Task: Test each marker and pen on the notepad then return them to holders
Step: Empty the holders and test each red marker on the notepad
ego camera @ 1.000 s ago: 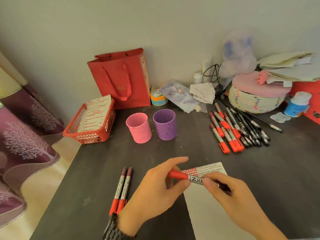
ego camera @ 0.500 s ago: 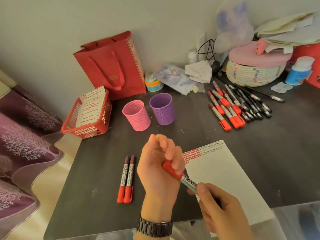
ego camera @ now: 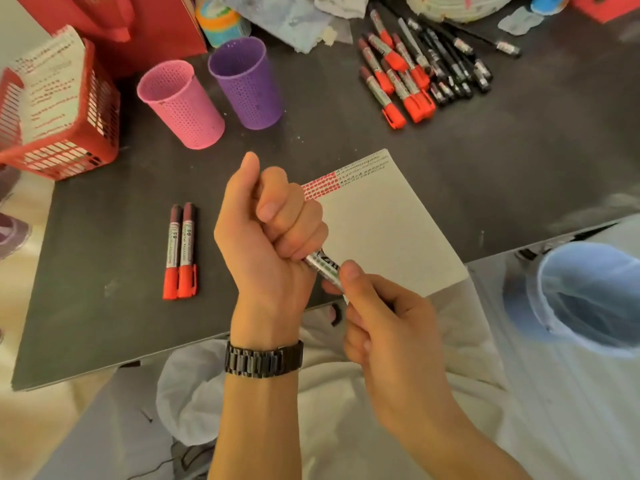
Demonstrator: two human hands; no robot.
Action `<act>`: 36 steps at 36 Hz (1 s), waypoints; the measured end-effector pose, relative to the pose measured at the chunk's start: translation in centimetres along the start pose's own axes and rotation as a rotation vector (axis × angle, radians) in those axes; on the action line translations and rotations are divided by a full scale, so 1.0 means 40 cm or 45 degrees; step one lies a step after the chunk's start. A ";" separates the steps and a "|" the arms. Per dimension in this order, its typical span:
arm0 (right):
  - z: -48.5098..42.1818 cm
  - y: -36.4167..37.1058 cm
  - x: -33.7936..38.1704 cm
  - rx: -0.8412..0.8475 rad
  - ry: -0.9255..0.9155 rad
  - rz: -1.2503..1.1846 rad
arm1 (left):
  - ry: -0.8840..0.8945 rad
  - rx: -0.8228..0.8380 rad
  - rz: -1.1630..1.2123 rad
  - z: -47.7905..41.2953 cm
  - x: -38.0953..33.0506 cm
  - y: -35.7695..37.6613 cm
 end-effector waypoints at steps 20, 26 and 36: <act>-0.113 0.068 0.137 0.444 -0.436 0.935 | 0.084 0.000 -1.318 0.064 -0.068 -0.110; -0.141 0.132 0.111 0.663 -0.547 1.312 | -0.149 0.013 -1.759 0.128 -0.073 -0.217; -0.193 0.258 -0.003 0.701 -0.471 1.368 | 0.066 -1.174 -1.875 0.254 -0.290 -0.491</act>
Point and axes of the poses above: each hand's wrist, its own z-axis away from the middle knuckle, its own y-axis out of the palm, x = y × z, the point moved 8 cm from there along -z, towards the middle knuckle, and after that the axes turned 13 degrees about -z, right-handed, at the moved point
